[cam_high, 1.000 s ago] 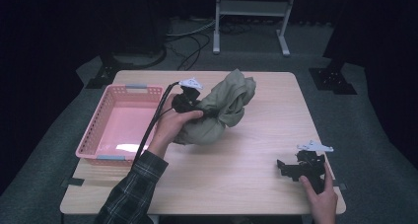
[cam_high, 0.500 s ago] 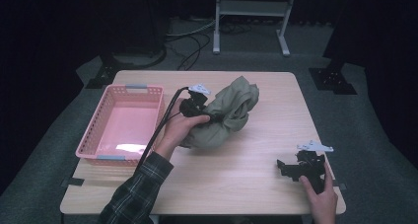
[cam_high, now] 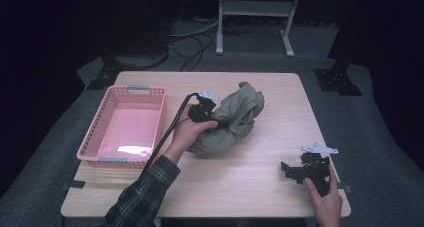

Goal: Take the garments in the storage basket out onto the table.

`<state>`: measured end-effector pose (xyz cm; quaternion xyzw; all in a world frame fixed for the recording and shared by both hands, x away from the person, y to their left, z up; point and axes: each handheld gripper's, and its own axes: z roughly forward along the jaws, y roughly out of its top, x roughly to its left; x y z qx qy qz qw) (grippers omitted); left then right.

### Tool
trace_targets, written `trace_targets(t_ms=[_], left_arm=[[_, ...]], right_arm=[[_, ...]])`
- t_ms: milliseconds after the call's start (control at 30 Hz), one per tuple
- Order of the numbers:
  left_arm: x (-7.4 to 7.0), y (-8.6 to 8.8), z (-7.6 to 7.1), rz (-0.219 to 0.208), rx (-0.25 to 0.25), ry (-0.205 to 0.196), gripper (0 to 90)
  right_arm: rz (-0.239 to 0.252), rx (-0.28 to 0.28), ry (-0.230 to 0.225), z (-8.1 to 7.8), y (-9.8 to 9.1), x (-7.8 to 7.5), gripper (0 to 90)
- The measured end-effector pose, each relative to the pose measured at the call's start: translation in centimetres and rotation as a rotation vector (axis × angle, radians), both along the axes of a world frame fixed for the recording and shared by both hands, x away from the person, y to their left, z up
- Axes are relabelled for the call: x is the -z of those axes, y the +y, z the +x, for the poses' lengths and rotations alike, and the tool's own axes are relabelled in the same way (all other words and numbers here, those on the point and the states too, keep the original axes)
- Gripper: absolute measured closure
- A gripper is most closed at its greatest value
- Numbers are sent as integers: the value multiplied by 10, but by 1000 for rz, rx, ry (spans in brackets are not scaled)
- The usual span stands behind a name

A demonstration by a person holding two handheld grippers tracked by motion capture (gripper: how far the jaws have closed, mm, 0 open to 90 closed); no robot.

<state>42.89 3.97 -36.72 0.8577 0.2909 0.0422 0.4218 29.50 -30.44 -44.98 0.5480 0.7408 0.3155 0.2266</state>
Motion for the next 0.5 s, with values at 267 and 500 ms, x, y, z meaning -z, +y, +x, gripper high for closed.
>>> trace_targets(t_ms=[267, 500], left_arm=[[11, -7, 2, 38, -8, -3, 554], [23, -15, 4, 81, -16, -5, 553]], right_arm=[[1, 1, 1, 0, 0, 0, 0], [1, 1, 1, 0, 0, 0, 0]])
